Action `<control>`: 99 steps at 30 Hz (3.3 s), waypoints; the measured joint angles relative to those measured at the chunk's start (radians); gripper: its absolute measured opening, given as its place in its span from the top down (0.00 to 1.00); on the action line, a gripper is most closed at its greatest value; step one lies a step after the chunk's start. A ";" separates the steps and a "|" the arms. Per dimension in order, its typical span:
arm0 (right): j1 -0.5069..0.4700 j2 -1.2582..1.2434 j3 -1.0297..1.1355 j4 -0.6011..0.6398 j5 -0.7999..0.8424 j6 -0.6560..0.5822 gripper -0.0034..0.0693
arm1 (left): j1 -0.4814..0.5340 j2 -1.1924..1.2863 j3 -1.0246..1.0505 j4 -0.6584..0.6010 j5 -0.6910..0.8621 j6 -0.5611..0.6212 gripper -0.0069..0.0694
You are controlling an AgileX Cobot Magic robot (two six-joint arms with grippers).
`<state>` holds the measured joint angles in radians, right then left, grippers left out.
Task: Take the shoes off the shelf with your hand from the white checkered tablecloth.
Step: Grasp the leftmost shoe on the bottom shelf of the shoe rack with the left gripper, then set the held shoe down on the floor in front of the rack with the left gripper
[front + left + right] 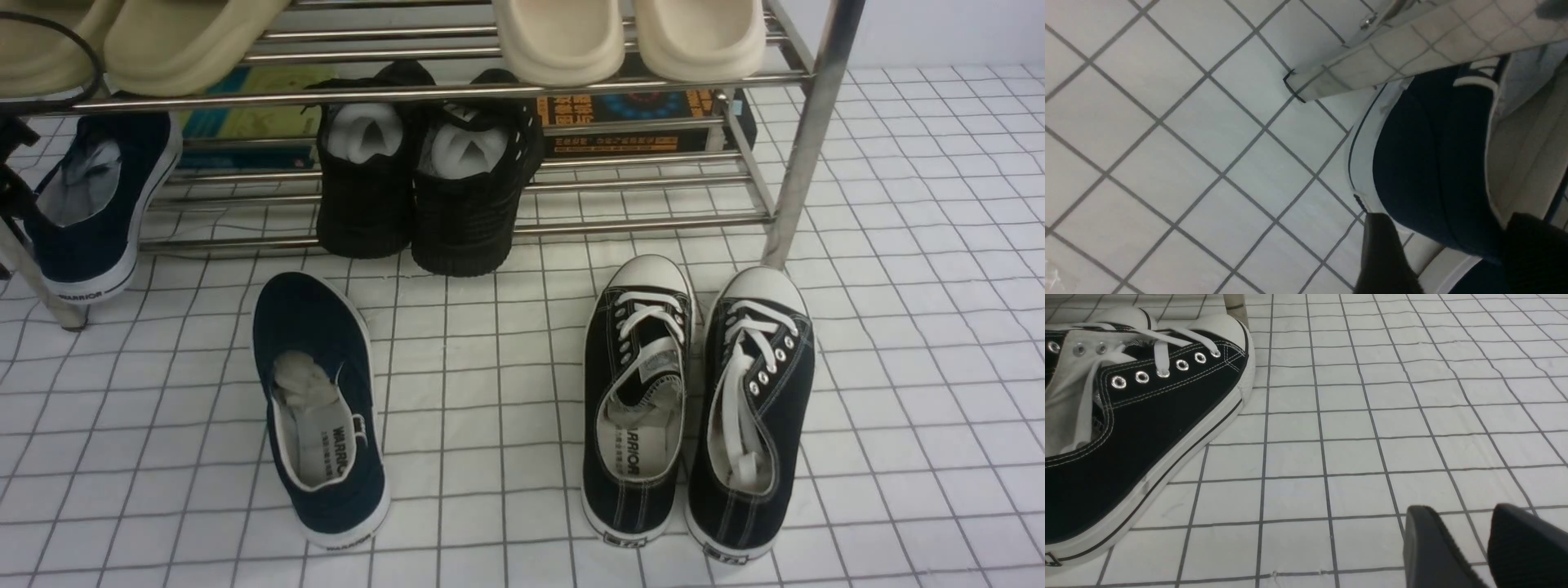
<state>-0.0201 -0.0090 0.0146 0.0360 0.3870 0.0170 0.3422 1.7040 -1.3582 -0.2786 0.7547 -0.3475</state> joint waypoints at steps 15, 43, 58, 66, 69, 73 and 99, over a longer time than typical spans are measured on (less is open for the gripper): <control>0.000 0.000 0.000 0.000 0.000 0.000 0.62 | 0.000 0.048 0.000 -0.083 -0.102 -0.001 0.35; 0.000 0.000 0.000 0.000 0.000 0.000 0.62 | 0.001 0.144 -0.033 -0.156 -0.118 0.113 0.47; 0.000 0.000 0.000 0.000 0.000 0.000 0.62 | 0.000 -0.098 -0.032 0.070 0.241 0.201 0.83; 0.000 0.000 0.000 0.000 0.000 0.000 0.62 | 0.001 -0.258 -0.003 0.244 0.479 0.181 0.83; 0.000 0.000 0.000 0.000 0.000 0.000 0.62 | 0.001 -0.305 0.064 0.290 0.496 0.153 0.83; 0.000 0.000 0.000 0.000 0.000 0.000 0.62 | 0.001 -0.369 0.204 0.320 0.474 0.051 0.83; 0.000 0.000 0.000 0.000 0.000 0.004 0.62 | 0.000 -0.400 0.468 0.104 0.136 -0.136 0.79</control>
<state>-0.0201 -0.0090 0.0146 0.0360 0.3870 0.0207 0.3425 1.3037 -0.8900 -0.1743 0.8908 -0.4840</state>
